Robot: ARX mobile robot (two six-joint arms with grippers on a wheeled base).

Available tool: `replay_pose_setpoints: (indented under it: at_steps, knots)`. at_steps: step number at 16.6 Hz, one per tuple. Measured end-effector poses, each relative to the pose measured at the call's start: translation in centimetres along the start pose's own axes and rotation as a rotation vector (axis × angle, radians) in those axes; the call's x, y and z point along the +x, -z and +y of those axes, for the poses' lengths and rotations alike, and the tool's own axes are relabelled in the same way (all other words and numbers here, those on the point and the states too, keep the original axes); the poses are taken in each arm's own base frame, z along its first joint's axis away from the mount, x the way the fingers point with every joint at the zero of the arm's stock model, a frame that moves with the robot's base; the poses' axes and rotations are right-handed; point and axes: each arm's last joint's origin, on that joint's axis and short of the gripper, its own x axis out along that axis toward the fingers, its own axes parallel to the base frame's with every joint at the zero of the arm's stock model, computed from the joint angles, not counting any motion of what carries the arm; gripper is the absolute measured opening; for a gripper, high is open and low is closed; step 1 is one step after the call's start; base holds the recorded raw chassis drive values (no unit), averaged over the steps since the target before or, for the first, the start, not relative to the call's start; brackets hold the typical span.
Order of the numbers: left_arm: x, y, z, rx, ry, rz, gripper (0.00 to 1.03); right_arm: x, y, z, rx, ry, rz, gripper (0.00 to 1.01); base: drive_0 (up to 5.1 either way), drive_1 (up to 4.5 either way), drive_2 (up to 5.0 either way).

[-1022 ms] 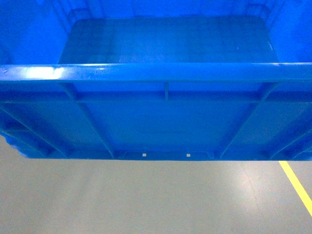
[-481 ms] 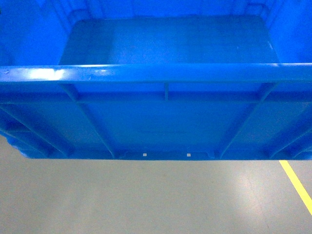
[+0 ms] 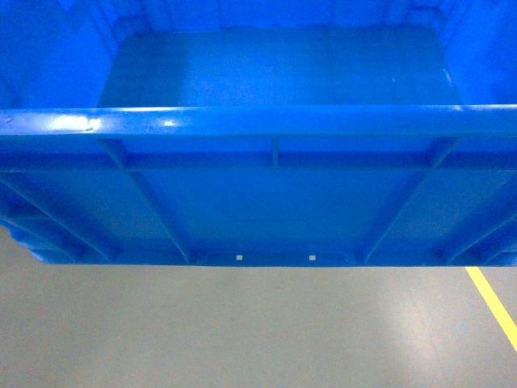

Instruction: Place box next to blue box on left shelf

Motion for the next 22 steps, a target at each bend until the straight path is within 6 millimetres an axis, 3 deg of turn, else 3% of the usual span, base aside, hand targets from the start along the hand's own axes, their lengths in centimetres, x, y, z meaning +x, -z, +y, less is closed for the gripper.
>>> replay_pose_setpoints:
  at_steps: [22]
  knots:
    - [0.00, 0.02, 0.00, 0.000, 0.000, 0.000, 0.16, -0.01, -0.02, 0.00, 0.001, -0.001, -0.003, 0.20, 0.0, 4.21, -4.3]
